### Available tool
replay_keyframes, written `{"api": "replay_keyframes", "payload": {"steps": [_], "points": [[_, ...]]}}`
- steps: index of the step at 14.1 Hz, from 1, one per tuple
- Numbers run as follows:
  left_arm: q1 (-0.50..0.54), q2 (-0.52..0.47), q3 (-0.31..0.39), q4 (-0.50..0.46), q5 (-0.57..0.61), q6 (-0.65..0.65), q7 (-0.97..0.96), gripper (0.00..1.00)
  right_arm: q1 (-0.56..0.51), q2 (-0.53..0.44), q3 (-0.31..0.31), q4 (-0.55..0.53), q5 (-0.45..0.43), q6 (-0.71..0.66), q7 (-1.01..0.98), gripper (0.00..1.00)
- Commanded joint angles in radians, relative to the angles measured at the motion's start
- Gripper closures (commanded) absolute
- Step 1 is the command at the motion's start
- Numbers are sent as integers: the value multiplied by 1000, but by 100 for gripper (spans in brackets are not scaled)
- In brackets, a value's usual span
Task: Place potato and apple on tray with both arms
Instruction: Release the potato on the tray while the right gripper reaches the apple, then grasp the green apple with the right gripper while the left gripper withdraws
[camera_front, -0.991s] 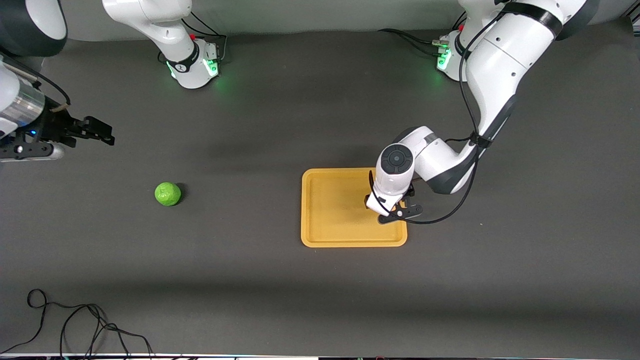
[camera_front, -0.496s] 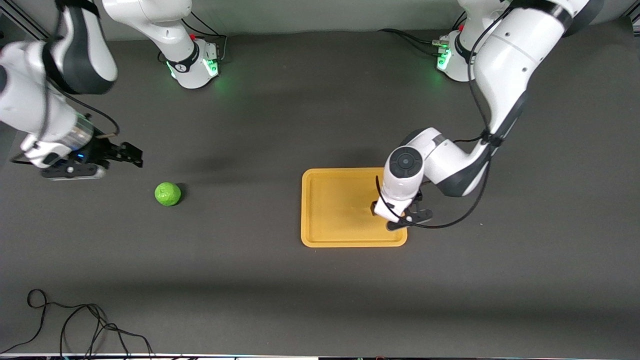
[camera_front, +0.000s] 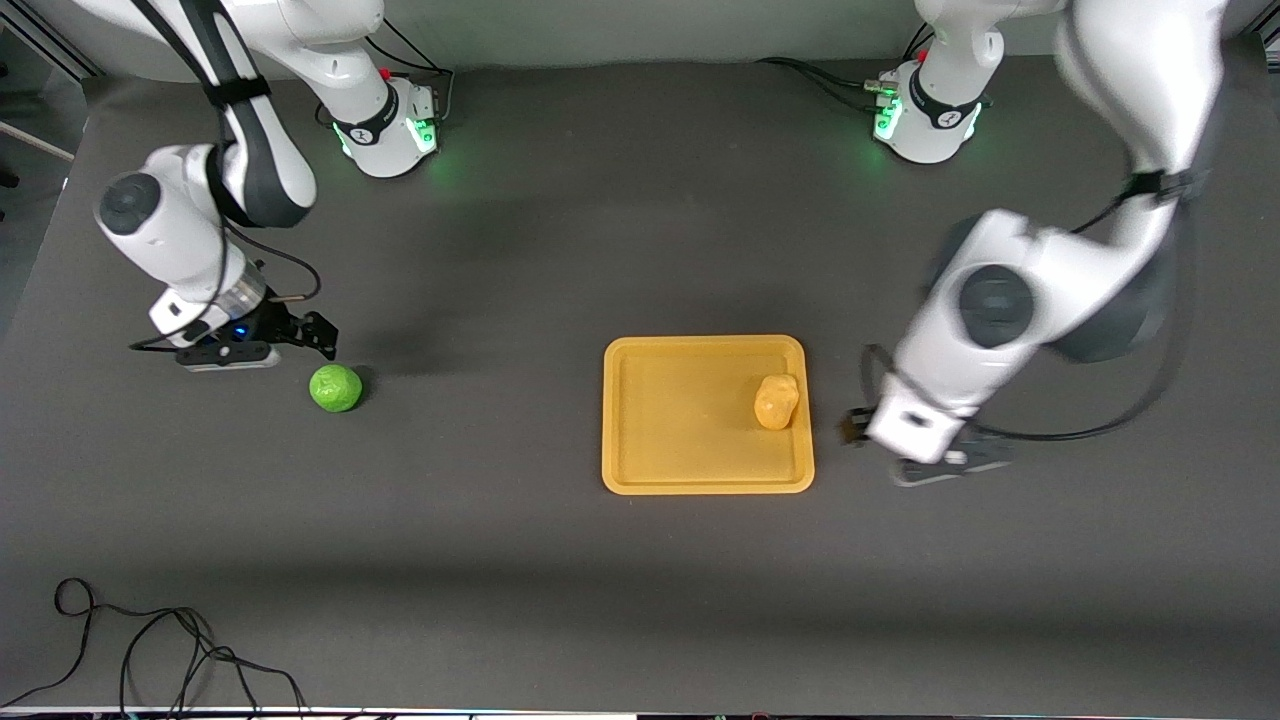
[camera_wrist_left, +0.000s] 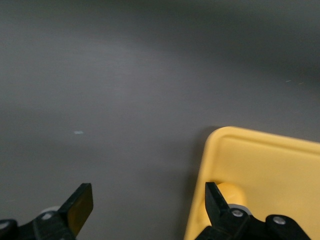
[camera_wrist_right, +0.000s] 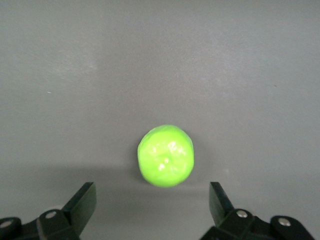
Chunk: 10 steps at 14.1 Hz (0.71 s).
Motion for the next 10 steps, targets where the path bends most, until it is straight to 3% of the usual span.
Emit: {"api": "replay_keyframes", "payload": {"steps": [1, 5, 9, 10], "points": [[142, -142, -9, -25, -102, -142, 259, 0, -2, 128, -9, 7, 16, 151, -74, 0], [300, -329, 1, -26, -201, -317, 494, 0, -2, 249, -9, 16, 14, 277, -74, 0], [336, -368, 30, 3, -205, -345, 498, 0, -4, 300, -9, 45, 10, 287, -72, 1], [337, -366, 28, 15, -205, -355, 495, 0, -4, 302, -9, 47, 7, 285, -72, 18]]}}
